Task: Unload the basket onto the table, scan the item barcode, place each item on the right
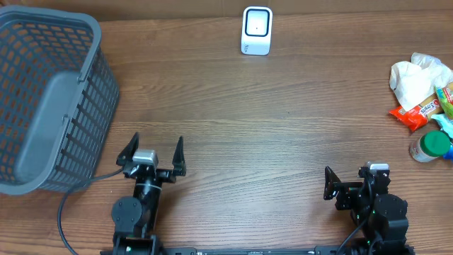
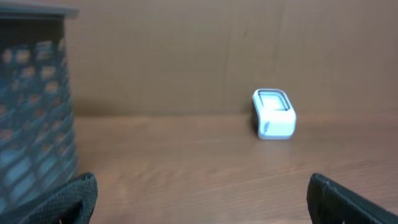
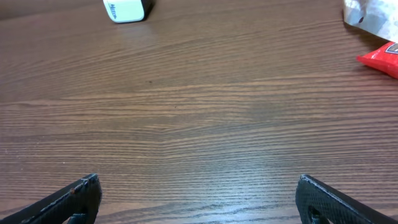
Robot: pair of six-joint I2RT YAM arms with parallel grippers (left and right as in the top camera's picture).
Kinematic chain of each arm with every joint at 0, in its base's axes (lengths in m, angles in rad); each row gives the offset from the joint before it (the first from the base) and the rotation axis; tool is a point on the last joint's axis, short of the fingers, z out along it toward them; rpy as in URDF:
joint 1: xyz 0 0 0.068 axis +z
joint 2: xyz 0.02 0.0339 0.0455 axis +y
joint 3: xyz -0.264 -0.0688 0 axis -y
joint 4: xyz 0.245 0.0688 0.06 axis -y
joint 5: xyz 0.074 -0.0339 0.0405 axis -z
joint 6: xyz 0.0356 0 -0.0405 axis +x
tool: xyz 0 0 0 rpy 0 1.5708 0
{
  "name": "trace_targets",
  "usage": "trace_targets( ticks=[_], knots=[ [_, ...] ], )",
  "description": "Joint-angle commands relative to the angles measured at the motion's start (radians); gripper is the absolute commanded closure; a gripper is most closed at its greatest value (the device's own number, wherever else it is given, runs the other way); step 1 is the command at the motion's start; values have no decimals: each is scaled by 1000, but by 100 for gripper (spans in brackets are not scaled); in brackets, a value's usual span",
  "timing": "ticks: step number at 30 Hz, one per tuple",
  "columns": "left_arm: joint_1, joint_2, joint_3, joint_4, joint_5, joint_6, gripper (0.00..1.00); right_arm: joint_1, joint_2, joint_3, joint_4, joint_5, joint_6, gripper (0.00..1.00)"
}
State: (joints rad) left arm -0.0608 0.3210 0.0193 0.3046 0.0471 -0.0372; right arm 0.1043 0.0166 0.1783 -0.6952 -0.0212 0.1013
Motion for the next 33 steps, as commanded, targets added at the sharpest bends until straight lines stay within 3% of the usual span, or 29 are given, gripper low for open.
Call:
trace_targets(
  ticks=[1,12,33],
  knots=[
    [16,-94,-14,-65,-24,76,0,-5,-10,-11,-8,2,4,0],
    [16,-272,-14,-389,-33,242,0,-5,-10,-11,-8,2,4,0],
    [14,-317,-14,-383,-39,262,0,-5,-10,-11,-8,2,4,0]
  ],
)
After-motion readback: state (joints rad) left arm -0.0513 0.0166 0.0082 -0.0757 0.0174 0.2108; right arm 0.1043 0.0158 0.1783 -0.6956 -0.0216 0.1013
